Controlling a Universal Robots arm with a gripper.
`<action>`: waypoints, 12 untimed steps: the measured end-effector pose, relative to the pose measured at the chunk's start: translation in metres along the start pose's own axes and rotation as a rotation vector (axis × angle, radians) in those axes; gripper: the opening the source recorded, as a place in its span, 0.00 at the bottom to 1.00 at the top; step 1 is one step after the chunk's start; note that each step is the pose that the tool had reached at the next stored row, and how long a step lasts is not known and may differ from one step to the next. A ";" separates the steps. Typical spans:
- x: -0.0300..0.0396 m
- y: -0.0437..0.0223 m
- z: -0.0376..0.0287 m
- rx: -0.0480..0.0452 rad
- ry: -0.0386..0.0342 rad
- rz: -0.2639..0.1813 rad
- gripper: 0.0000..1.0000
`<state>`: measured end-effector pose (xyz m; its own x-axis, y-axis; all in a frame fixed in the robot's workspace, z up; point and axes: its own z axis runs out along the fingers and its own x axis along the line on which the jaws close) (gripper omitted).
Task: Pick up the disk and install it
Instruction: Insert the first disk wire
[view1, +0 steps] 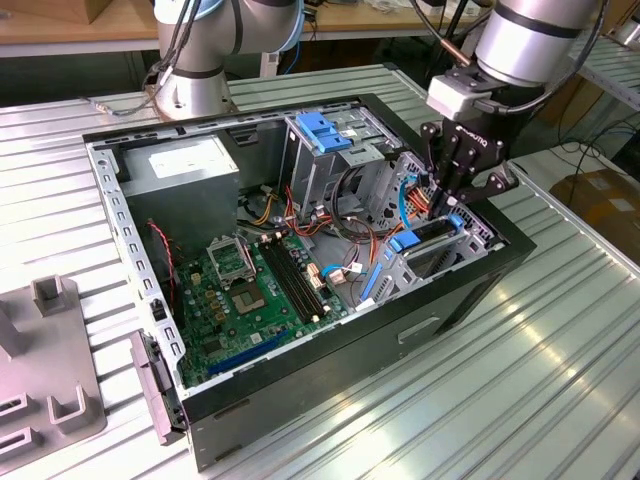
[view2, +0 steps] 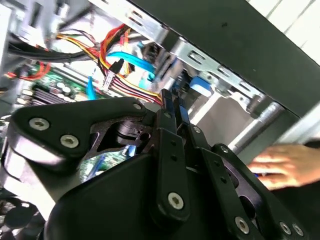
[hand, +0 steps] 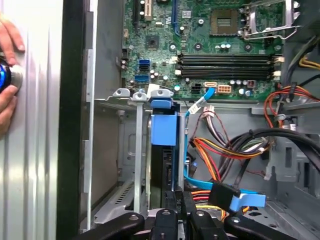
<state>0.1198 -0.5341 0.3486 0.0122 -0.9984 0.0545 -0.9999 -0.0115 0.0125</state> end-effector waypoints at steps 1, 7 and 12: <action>0.0013 0.0000 0.0000 0.0000 -0.0029 0.000 0.16; 0.0097 0.0000 0.0005 0.0003 -0.0265 0.000 0.16; 0.0135 0.0000 0.0007 0.0003 -0.0288 0.000 0.16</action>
<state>0.1199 -0.5477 0.3486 0.0121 -0.9996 0.0257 -0.9999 -0.0118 0.0122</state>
